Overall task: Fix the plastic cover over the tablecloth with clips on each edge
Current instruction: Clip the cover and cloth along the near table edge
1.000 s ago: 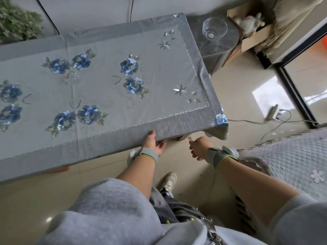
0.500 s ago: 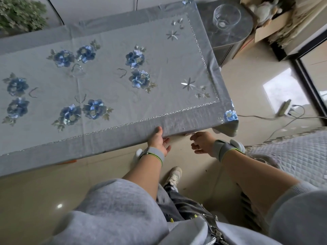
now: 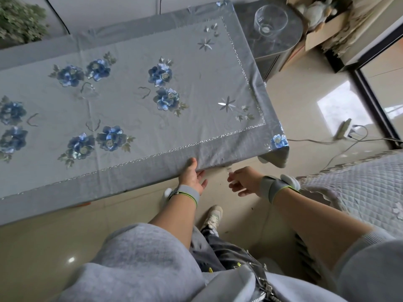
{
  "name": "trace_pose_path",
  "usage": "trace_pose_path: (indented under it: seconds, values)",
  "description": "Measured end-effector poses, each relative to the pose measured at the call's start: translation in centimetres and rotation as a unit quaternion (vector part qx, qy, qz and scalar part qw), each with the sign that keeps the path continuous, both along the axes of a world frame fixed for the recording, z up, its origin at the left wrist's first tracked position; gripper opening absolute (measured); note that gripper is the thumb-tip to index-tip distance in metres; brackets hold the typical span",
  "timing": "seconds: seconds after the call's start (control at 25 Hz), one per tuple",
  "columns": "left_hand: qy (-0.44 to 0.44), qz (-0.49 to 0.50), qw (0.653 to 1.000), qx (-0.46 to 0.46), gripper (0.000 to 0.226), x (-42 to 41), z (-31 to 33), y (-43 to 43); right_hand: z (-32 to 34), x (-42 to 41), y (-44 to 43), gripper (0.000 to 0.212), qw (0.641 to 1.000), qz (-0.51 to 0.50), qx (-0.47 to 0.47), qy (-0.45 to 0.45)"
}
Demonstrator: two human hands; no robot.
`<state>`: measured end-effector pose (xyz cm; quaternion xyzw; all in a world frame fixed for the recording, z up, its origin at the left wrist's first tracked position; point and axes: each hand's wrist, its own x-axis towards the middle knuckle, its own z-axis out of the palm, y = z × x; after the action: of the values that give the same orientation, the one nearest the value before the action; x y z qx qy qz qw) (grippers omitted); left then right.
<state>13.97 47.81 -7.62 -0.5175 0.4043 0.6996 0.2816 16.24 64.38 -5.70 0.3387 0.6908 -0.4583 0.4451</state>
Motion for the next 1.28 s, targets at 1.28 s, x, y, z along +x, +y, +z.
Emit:
trace_pose_path:
  seconds: [1.28]
  values:
    - [-0.001, 0.005, 1.000, 0.000, 0.032, 0.4, 0.3, -0.1, 1.1, -2.5, -2.0, 0.030, 0.979, -0.197, -0.009, 0.050]
